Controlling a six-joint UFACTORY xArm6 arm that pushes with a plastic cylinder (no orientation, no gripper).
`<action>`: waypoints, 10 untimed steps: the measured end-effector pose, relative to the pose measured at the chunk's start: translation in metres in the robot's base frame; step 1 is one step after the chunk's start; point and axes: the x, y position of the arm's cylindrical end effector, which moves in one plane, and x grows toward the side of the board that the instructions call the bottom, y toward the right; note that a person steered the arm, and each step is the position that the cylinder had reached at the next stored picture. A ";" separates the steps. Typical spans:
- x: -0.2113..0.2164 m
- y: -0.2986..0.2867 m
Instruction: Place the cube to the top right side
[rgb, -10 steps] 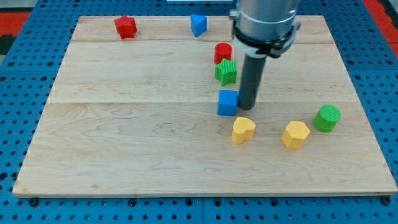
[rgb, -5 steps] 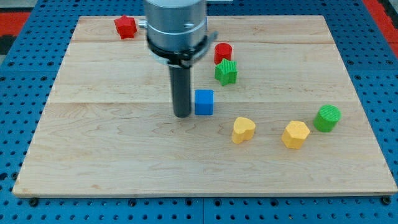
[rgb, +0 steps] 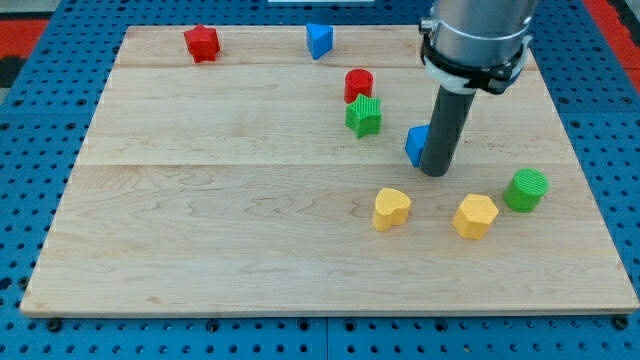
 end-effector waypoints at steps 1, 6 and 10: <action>-0.028 -0.018; -0.129 0.042; -0.138 0.151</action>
